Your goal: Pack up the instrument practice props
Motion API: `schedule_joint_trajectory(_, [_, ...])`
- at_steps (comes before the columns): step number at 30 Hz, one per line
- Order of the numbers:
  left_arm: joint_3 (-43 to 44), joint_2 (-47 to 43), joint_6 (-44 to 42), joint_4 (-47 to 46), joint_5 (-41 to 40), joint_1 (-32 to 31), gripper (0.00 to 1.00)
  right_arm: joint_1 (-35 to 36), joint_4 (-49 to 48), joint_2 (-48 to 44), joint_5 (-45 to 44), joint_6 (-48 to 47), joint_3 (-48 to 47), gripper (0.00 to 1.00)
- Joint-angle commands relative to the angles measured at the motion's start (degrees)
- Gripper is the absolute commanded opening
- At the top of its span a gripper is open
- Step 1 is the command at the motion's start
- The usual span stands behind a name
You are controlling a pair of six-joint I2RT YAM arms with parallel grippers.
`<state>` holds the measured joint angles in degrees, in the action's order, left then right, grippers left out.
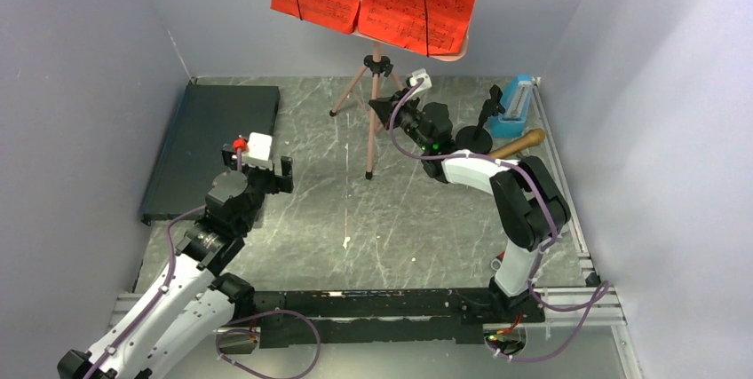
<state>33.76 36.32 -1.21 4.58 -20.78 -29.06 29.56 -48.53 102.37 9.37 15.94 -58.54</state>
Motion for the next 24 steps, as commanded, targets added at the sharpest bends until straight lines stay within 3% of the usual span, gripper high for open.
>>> schedule_joint_trajectory(1, [0.74,-0.98,0.88,-1.42,1.64,0.23,0.91,0.77,6.96,-0.25,1.63,-0.22,1.66,0.00])
schedule_joint_trajectory(3, [1.29,-0.91,3.02,-1.23,2.15,0.23,0.91,0.76,7.00,-0.68,1.49,-0.65,1.23,0.04])
schedule_joint_trajectory(9, [5.15,0.67,4.58,-0.29,4.10,0.23,0.92,0.76,7.03,-3.73,0.45,-2.88,0.67,0.48])
schedule_joint_trajectory(13, [9.84,3.90,6.06,1.13,5.30,0.23,0.93,0.72,7.50,-7.29,-1.12,-5.30,1.42,0.69])
schedule_joint_trajectory(17, [15.90,8.84,7.76,2.14,7.77,0.23,0.93,0.70,9.48,-12.70,-2.73,-7.70,3.07,0.83])
schedule_joint_trajectory(24, [28.26,18.83,8.46,3.95,10.99,0.31,0.93,0.67,20.55,-26.61,-8.63,-13.44,6.43,0.87])
